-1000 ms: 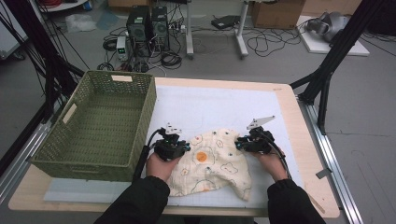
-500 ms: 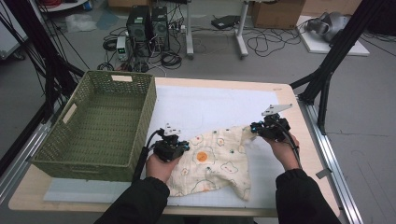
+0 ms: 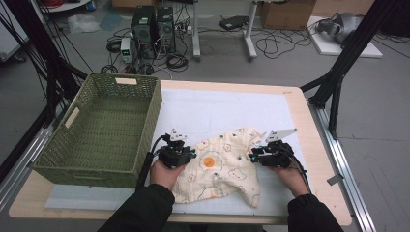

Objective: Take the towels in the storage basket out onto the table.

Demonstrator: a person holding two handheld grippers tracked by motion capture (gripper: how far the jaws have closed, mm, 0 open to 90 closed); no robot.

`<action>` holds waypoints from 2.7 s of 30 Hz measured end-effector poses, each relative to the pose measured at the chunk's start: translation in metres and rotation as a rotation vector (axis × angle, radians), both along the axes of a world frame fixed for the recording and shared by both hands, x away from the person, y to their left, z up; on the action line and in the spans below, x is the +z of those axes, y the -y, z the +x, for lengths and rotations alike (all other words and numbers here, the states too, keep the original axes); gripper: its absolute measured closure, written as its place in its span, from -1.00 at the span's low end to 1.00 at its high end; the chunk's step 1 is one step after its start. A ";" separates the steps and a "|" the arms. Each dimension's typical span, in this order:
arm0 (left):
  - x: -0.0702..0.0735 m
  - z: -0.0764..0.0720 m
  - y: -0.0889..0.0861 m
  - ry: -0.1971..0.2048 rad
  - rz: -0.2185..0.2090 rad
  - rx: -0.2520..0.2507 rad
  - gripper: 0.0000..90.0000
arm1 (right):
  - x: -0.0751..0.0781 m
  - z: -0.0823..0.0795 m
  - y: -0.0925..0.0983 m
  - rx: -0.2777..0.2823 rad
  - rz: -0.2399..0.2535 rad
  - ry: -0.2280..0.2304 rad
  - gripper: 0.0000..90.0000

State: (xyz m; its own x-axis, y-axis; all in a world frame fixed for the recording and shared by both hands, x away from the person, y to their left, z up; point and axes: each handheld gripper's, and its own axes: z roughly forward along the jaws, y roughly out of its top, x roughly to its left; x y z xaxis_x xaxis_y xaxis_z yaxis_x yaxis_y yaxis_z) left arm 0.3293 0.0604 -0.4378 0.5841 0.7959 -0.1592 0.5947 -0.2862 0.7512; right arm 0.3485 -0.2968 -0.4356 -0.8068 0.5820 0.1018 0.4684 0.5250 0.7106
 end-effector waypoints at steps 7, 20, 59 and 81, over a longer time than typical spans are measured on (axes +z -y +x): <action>-0.002 -0.001 0.001 -0.006 0.012 -0.027 0.97 | -0.006 0.000 -0.009 0.045 0.002 -0.022 0.93; 0.004 -0.002 -0.007 0.009 -0.034 0.017 0.48 | 0.019 -0.020 0.039 -0.052 -0.017 0.021 0.80; 0.005 -0.031 -0.014 0.076 -0.024 0.008 0.43 | 0.021 -0.068 -0.006 0.204 0.052 0.052 0.57; 0.010 -0.072 -0.020 0.010 0.026 -0.185 0.99 | 0.005 -0.094 -0.007 0.349 0.058 -0.085 0.65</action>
State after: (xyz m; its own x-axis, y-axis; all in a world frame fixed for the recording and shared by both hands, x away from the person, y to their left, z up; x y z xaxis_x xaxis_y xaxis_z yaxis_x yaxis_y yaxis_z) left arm 0.2570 0.0807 -0.4282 0.7226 0.6781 -0.1338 0.5226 -0.4093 0.7479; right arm 0.2548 -0.2893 -0.4309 -0.9432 0.2642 0.2015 0.3264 0.6235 0.7104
